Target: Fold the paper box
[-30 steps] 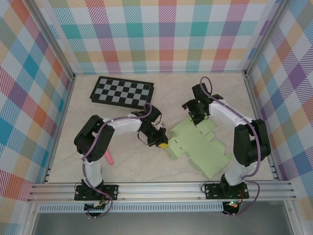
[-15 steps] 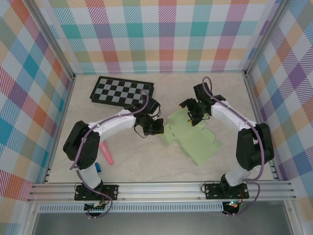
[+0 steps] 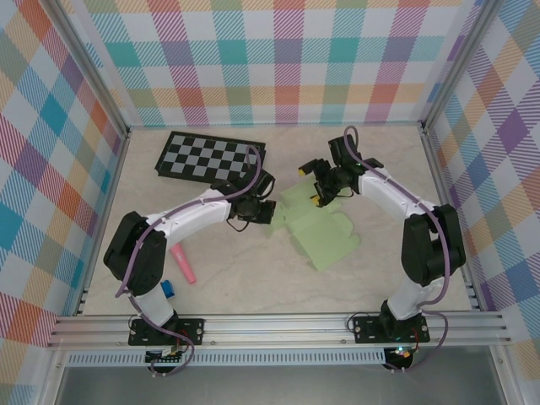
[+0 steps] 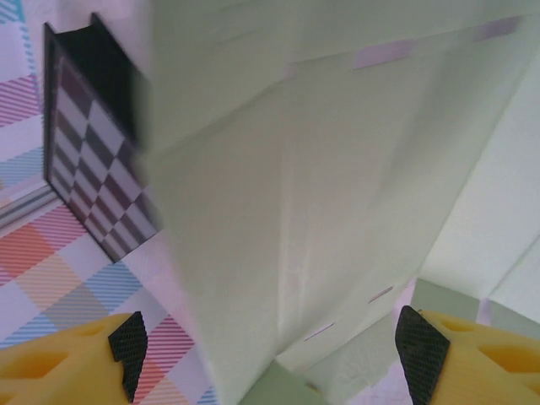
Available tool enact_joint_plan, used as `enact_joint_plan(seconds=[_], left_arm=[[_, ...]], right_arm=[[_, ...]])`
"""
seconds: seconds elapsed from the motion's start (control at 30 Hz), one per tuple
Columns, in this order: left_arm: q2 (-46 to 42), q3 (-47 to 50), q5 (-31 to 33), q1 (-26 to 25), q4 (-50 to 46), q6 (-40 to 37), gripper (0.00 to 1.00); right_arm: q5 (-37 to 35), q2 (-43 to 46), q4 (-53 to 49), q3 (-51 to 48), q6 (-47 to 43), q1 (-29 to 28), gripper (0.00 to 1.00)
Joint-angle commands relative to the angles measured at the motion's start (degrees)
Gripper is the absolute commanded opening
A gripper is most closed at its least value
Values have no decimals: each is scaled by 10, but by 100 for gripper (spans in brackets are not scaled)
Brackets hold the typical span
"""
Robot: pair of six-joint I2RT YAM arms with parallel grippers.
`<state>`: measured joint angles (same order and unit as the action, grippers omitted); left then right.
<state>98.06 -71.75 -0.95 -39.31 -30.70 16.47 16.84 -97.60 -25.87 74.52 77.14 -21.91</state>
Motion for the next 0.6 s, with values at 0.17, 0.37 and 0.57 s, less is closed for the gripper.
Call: enact_joint_plan(seconds=[0.17,0.37,0.57], left_arm=[[-23,22,66,13,50,-61,0],[-23,21,88,18,62,-40,0],[-13,27,90,20,76,10,0]], right_arm=[[6,-45,10,57,29,-34,77],[-26,-49,28,31,43,-45,67],[-47,-39,62,-4,54,-45,42]])
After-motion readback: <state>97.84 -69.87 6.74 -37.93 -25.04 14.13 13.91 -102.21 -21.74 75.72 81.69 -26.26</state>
